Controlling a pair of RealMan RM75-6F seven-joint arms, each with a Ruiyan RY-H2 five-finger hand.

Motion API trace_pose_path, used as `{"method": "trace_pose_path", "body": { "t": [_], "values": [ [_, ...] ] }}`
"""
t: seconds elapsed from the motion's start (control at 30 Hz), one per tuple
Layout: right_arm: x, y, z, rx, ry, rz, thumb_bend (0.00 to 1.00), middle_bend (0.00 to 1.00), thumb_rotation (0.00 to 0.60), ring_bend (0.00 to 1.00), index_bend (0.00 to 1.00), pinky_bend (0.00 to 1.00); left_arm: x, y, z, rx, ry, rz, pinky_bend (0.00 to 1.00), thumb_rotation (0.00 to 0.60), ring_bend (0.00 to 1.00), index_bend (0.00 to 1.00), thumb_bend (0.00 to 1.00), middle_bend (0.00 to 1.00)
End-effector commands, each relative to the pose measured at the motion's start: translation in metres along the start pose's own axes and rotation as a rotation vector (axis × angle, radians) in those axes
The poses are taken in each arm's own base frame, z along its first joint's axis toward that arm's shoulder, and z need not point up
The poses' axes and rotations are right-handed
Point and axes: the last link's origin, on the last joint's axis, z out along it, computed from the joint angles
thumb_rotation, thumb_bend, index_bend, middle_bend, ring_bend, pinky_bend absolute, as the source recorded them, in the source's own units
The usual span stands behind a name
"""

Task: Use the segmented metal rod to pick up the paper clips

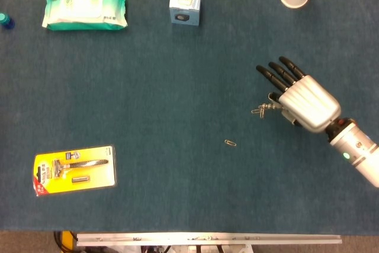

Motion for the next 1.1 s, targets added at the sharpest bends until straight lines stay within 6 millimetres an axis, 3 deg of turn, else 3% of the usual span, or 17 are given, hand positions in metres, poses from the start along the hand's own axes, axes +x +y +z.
{"method": "trace_pose_path", "body": {
  "t": [0.03, 1.1],
  "values": [
    [-0.0006, -0.0003, 0.0008, 0.001, -0.002, 0.0, 0.3, 0.03, 0.6, 0.0, 0.62, 0.01, 0.0001, -0.0004, -0.0001, 0.001, 0.0, 0.0, 0.61, 0.6, 0.38, 0.54, 0.26, 0.46],
    [-0.0062, -0.0041, 0.0057, 0.014, -0.025, 0.002, 0.3, 0.03, 0.6, 0.0, 0.62, 0.01, 0.0012, -0.0013, 0.0002, 0.004, 0.0, -0.007, 0.61, 0.6, 0.38, 0.54, 0.25, 0.46]
  ]
}}
